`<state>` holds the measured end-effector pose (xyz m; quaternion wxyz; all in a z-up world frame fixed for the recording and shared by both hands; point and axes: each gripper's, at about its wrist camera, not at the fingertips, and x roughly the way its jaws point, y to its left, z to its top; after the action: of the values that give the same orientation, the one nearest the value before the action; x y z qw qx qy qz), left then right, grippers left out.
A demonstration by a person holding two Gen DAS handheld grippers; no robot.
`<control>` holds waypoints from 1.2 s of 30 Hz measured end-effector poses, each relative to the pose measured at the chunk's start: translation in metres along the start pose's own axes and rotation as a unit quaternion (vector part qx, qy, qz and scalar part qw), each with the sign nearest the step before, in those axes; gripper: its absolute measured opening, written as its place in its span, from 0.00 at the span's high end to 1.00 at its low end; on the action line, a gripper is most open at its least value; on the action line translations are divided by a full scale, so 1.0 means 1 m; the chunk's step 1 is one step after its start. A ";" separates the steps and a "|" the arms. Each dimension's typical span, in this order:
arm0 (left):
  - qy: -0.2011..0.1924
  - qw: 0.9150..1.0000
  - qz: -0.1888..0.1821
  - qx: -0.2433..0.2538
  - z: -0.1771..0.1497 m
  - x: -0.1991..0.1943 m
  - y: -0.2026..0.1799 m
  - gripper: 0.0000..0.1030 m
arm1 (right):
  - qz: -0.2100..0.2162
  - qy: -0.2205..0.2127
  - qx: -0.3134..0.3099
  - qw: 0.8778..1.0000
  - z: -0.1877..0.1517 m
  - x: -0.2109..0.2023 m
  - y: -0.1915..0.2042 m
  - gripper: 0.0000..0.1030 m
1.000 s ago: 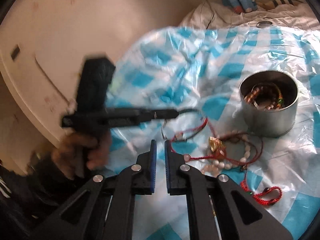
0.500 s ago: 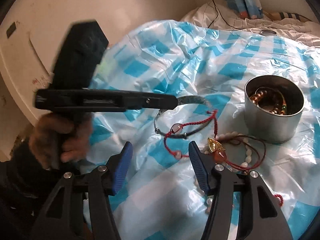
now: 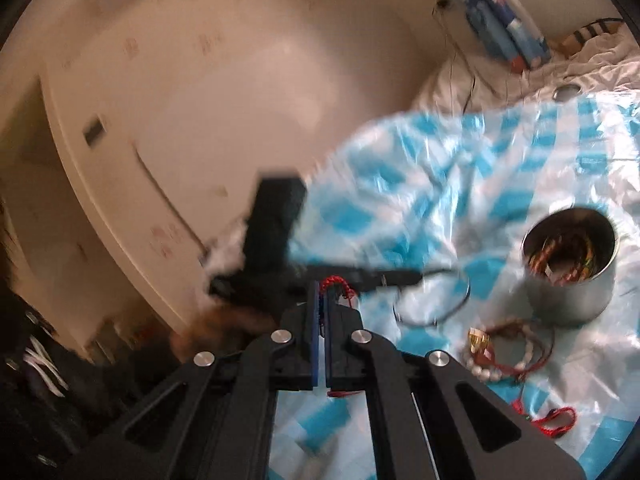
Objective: Organize jewelry
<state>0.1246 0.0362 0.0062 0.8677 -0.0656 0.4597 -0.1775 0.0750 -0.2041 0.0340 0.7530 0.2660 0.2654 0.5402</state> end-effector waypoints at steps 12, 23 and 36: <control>-0.028 0.999 -0.021 0.012 0.030 0.018 -0.073 0.96 | -0.097 -0.052 0.098 0.989 -0.001 -0.075 -0.030 0.98; -0.035 0.998 -0.045 0.011 0.024 0.016 -0.105 0.96 | -0.171 -0.102 0.119 0.973 -0.006 -0.137 -0.010 0.98; -0.037 0.999 -0.026 -0.022 0.027 0.020 -0.066 0.94 | -0.157 -0.119 0.142 0.970 -0.006 -0.122 -0.044 0.98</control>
<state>0.1409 -0.0334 0.0240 0.8775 -0.1029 0.4293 -0.1874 0.0669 -0.3322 0.0136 0.8093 0.3873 0.2860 0.3364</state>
